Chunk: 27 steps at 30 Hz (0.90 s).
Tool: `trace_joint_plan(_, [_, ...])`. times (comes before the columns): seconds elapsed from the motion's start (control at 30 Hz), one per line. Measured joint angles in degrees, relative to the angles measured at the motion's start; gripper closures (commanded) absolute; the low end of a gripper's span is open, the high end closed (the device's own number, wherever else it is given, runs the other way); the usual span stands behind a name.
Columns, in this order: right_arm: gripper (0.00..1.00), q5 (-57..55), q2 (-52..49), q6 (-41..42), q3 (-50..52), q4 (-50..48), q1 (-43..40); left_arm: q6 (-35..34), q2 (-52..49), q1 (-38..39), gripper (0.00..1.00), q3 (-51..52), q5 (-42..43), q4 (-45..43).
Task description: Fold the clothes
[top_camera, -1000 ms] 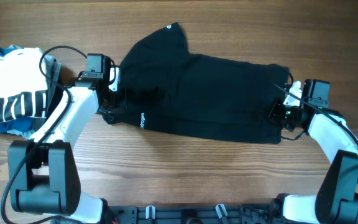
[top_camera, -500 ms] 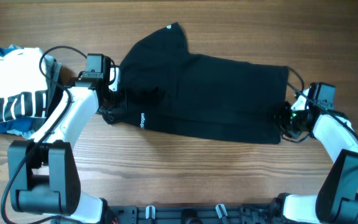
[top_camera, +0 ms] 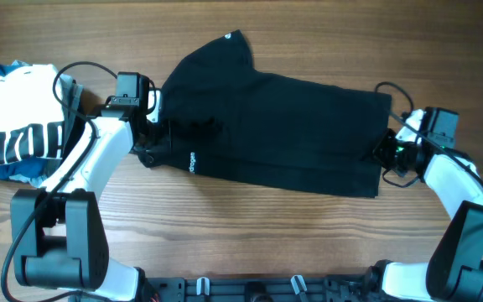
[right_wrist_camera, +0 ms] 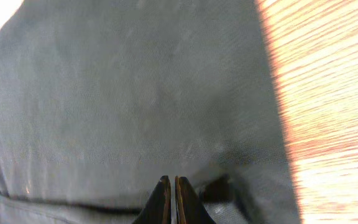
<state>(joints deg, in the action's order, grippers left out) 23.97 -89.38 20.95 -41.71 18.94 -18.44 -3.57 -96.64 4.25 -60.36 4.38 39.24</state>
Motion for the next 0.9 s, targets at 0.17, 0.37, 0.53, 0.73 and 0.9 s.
trace_joint_plan(0.17, [0.68, 1.11, 0.00, 2.40, -0.11, -1.20, -5.42, -0.15, 0.00, 0.00, 0.38, -0.52, 1.14, 0.70])
trace_joint_plan(0.37, [0.66, 8.79, 0.00, -2.95, -9.57, 6.97, -7.10, 1.68, 0.66, 0.33, 0.34, -11.93, 8.59, -3.78])
trace_joint_plan(0.53, [0.59, 10.45, -0.02, -5.22, -21.09, 13.44, -5.68, 4.07, -3.04, 2.54, 0.35, -26.43, 10.58, -6.62])
trace_joint_plan(0.73, [0.57, 10.75, -0.02, -5.22, -22.18, 16.92, -5.53, 5.01, -21.24, 3.02, 0.34, -36.81, 11.76, -12.70])
trace_joint_plan(0.9, [0.57, 10.75, -0.02, -5.25, -22.18, 19.39, -5.46, 5.05, -32.33, 4.96, 0.35, -37.31, 12.28, -25.18])
